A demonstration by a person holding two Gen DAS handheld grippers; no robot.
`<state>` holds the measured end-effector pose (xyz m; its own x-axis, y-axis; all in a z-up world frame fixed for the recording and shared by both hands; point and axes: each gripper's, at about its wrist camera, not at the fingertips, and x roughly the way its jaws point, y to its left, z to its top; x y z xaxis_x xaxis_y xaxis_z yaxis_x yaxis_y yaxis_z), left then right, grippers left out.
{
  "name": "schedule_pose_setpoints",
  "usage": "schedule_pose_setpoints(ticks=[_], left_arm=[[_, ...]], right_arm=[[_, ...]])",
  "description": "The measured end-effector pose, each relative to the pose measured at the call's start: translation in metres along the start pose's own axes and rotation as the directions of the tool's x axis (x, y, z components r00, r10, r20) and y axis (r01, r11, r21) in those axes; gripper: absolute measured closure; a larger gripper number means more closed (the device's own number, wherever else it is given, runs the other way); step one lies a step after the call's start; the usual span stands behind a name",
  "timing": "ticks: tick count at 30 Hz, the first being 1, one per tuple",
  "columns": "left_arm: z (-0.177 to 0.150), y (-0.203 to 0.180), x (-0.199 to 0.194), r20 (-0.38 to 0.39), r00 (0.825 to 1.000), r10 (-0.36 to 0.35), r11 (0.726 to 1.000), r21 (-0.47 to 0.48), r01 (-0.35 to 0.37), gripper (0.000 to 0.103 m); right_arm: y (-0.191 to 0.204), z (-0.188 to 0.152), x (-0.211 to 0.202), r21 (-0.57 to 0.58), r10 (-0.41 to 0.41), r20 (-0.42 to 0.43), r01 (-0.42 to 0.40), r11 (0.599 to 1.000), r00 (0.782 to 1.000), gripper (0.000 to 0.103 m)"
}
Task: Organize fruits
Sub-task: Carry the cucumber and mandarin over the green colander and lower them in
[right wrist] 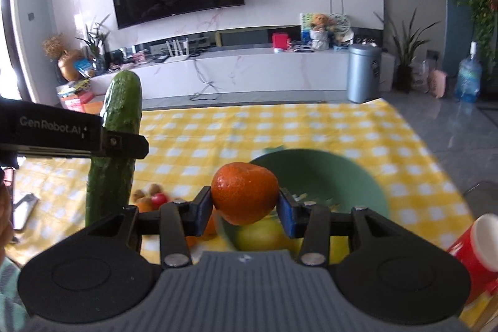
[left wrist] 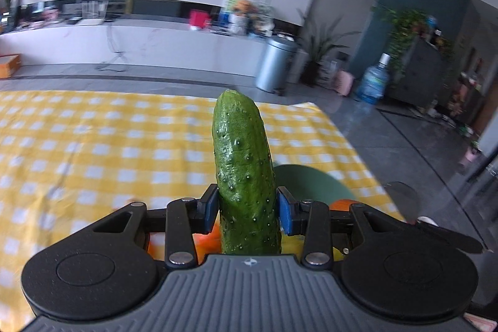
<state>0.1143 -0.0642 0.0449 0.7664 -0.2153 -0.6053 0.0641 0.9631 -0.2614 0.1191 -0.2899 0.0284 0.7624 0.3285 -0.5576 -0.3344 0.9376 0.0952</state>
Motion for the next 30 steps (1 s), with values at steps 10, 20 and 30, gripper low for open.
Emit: schedule_pose_setpoints(ticks=[10, 20, 30], left_arm=[[0.016, -0.026, 0.068, -0.121, 0.984, -0.129, 0.991, 0.020, 0.132, 0.059], [0.005, -0.027, 0.117, -0.259, 0.960, -0.109, 0.992, 0.032, 0.121, 0.059], [0.002, -0.023, 0.139, -0.321, 0.938, -0.131, 0.991, -0.008, 0.136, 0.059]], right_arm=[[-0.051, 0.015, 0.029, -0.035, -0.034, -0.086, 0.031, 0.999, 0.996, 0.061], [-0.061, 0.004, 0.072, -0.037, -0.022, -0.204, 0.015, 0.999, 0.979, 0.061], [-0.058, 0.000, 0.093, -0.013, 0.030, -0.279, -0.035, 0.999, 0.960, 0.061]])
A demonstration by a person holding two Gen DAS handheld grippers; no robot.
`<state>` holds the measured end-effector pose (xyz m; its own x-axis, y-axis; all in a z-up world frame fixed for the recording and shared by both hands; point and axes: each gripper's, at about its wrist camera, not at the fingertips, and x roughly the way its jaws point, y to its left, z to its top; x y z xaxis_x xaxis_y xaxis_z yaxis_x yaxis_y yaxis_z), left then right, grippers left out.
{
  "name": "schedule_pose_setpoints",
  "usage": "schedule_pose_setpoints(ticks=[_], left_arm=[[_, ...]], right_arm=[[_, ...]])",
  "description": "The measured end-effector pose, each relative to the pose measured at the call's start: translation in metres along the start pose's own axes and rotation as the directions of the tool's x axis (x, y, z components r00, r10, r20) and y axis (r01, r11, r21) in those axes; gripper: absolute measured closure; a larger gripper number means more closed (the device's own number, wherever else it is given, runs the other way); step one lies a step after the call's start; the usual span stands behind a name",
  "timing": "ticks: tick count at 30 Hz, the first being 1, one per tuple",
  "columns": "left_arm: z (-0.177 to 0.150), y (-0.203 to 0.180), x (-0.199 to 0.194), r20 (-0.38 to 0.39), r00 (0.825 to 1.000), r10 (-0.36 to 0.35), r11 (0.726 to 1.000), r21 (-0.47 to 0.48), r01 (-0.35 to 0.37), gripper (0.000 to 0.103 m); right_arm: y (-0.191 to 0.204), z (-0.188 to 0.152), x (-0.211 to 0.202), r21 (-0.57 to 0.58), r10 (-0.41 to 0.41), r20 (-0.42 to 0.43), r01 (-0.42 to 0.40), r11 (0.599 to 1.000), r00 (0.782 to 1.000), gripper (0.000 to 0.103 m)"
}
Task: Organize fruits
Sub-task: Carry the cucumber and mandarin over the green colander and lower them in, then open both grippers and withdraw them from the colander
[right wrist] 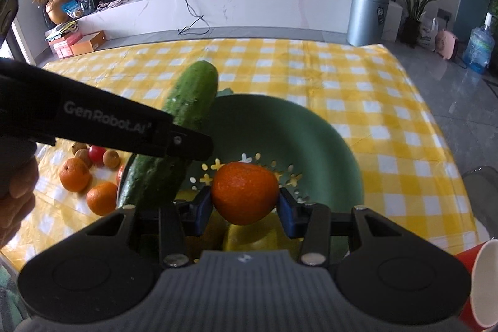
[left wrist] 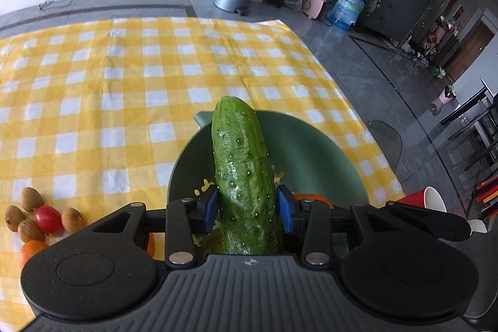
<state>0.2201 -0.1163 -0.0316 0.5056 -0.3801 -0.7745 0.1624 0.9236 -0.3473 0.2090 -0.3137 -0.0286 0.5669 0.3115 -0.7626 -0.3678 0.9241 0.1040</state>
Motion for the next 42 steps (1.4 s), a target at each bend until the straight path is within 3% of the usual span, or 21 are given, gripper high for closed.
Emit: schedule_pose_setpoints(ticks=[12, 24, 30, 34, 42], left_arm=[[0.001, 0.009, 0.010, -0.033, 0.999, -0.017, 0.999, -0.045, 0.016, 0.058], [-0.005, 0.014, -0.004, -0.024, 1.000, -0.020, 0.997, -0.074, 0.019, 0.041], [-0.011, 0.018, -0.018, -0.007, 1.000, -0.012, 0.998, -0.064, 0.012, 0.041], [-0.014, 0.017, -0.033, 0.022, 1.000, -0.007, 1.000, -0.026, 0.008, 0.040], [-0.028, 0.019, -0.078, 0.107, 0.994, 0.012, 0.990, 0.138, -0.027, 0.035]], right_arm=[[0.002, 0.000, 0.012, 0.048, 0.031, -0.039, -0.029, 0.998, 0.999, 0.060], [0.003, 0.000, 0.012, 0.042, 0.005, -0.038, -0.004, 0.999, 0.999, 0.058], [0.004, -0.001, 0.011, 0.040, -0.020, -0.034, 0.021, 0.999, 0.999, 0.049], [0.005, -0.001, 0.007, 0.038, -0.033, -0.012, 0.034, 0.999, 0.999, 0.048], [0.010, -0.007, -0.024, 0.067, -0.104, 0.151, 0.094, 0.993, 0.983, 0.029]])
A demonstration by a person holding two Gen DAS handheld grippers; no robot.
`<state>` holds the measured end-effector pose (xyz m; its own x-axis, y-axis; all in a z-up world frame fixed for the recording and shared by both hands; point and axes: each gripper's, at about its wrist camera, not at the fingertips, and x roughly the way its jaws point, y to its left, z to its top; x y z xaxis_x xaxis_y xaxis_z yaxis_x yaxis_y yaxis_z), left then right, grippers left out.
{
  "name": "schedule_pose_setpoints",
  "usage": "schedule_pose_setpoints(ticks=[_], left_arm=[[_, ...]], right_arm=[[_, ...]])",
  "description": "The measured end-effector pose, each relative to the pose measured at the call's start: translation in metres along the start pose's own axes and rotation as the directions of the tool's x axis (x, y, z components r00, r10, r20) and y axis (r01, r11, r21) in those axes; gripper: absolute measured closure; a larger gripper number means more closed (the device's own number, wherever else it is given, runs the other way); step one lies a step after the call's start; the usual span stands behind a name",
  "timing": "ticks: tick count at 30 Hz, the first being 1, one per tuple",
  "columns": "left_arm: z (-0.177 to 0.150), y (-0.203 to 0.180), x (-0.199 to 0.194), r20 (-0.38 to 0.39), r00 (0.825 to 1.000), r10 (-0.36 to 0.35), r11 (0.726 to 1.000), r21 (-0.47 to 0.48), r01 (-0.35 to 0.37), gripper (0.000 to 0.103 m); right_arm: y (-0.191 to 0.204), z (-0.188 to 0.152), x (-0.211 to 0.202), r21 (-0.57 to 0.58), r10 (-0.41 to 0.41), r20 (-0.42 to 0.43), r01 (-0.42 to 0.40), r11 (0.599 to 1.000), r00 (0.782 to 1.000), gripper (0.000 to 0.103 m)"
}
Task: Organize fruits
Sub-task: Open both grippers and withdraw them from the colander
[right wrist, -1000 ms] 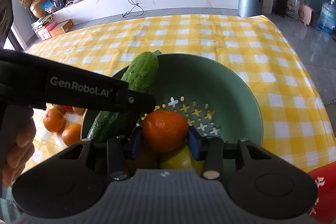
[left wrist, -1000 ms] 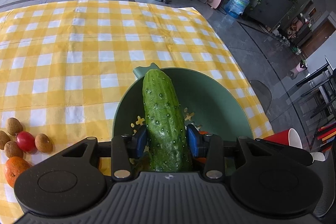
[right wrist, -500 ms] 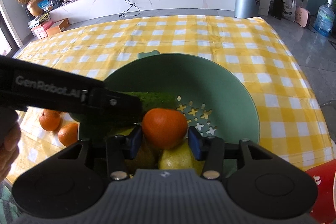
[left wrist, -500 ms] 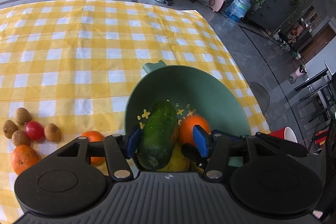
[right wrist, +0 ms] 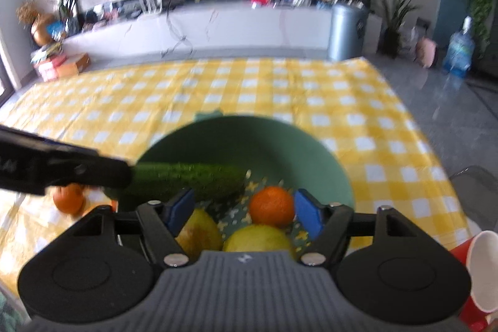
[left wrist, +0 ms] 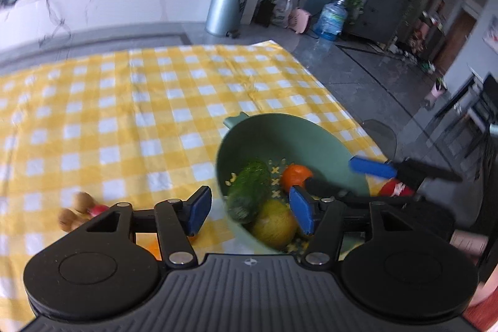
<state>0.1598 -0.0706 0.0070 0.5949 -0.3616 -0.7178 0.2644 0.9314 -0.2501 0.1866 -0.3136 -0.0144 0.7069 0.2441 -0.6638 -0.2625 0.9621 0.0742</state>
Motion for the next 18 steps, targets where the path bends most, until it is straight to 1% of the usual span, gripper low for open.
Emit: schedule_pose_setpoints(ticks=[4, 7, 9, 12, 15, 18], left_arm=[[-0.008, 0.009, -0.024, 0.014, 1.000, 0.019, 0.997, 0.075, -0.020, 0.035], [-0.016, 0.018, -0.042, 0.020, 0.999, 0.047, 0.987, 0.152, -0.050, 0.035], [-0.022, 0.026, -0.053, 0.035, 0.996, 0.078, 0.974, 0.209, -0.083, 0.035], [-0.032, 0.042, -0.067, 0.045, 0.992, 0.115, 0.952, 0.280, -0.123, 0.035], [-0.042, 0.064, -0.077, 0.039, 0.986, 0.159, 0.931, 0.326, -0.163, 0.035], [-0.058, 0.089, -0.088, 0.047, 0.975, 0.217, 0.906, 0.364, -0.219, 0.035]], right_arm=[[0.007, -0.006, -0.021, 0.075, -0.004, 0.076, -0.002, 0.997, 0.997, 0.026], [0.021, -0.012, -0.036, 0.104, 0.013, 0.131, -0.027, 0.994, 0.991, 0.022], [0.032, -0.017, -0.045, 0.120, 0.035, 0.165, -0.055, 0.991, 0.986, 0.021], [0.051, -0.025, -0.052, 0.126, 0.078, 0.183, -0.102, 0.987, 0.980, 0.020], [0.074, -0.034, -0.056, 0.118, 0.110, 0.190, -0.134, 0.984, 0.976, 0.019], [0.097, -0.044, -0.057, 0.081, 0.140, 0.200, -0.159, 0.984, 0.970, 0.019]])
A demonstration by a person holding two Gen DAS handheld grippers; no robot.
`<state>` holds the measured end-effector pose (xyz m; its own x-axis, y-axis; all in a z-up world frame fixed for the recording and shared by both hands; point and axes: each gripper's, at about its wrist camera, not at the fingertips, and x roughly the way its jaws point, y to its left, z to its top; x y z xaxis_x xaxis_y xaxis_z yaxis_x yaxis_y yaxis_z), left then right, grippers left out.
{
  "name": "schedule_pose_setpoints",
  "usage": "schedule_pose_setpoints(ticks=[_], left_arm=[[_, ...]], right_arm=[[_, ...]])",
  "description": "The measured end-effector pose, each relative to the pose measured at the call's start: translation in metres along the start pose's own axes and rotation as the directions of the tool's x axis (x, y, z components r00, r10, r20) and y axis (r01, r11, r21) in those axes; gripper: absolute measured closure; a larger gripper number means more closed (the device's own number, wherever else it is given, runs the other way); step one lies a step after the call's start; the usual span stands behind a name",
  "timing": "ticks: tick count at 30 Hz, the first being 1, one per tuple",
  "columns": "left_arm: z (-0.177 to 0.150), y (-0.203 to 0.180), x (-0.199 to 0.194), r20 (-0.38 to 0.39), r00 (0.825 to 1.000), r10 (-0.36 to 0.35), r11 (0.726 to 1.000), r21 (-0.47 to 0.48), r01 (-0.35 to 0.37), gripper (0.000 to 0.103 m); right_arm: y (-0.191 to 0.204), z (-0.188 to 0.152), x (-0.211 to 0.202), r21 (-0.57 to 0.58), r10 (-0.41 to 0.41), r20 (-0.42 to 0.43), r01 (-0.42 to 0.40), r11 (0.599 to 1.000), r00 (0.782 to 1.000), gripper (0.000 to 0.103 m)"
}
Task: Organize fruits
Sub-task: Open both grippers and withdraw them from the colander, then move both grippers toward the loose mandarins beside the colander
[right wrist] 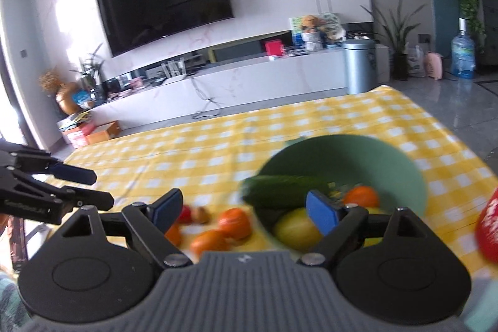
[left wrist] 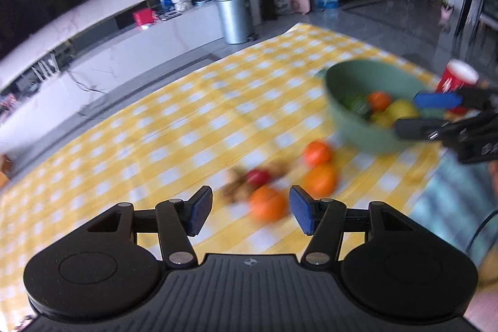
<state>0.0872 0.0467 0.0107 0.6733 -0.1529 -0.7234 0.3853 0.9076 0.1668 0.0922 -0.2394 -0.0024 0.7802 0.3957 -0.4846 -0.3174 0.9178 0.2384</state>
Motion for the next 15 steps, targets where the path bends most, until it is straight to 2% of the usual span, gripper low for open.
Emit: schedule_pose_setpoints(ticks=[5, 10, 13, 15], left_arm=[[-0.042, 0.036, -0.005, 0.016, 0.997, 0.070, 0.997, 0.015, -0.070, 0.035], [-0.081, 0.070, -0.005, 0.025, 0.991, 0.133, 0.991, 0.012, -0.133, 0.035], [-0.092, 0.092, -0.002, -0.003, 0.992, 0.126, 0.991, -0.043, -0.126, 0.036], [-0.095, 0.105, -0.005, 0.031, 0.991, 0.128, 0.989, -0.078, -0.126, 0.036]], right_arm=[[0.030, -0.017, 0.006, -0.091, 0.008, 0.001, -0.008, 0.996, 1.000, 0.019], [0.038, -0.025, 0.015, -0.120, -0.014, -0.014, 0.012, 0.993, 1.000, 0.019], [0.039, -0.030, 0.022, -0.120, -0.037, -0.028, 0.033, 0.992, 0.999, 0.019], [0.041, -0.032, 0.027, -0.121, -0.049, -0.034, 0.045, 0.992, 0.998, 0.019]])
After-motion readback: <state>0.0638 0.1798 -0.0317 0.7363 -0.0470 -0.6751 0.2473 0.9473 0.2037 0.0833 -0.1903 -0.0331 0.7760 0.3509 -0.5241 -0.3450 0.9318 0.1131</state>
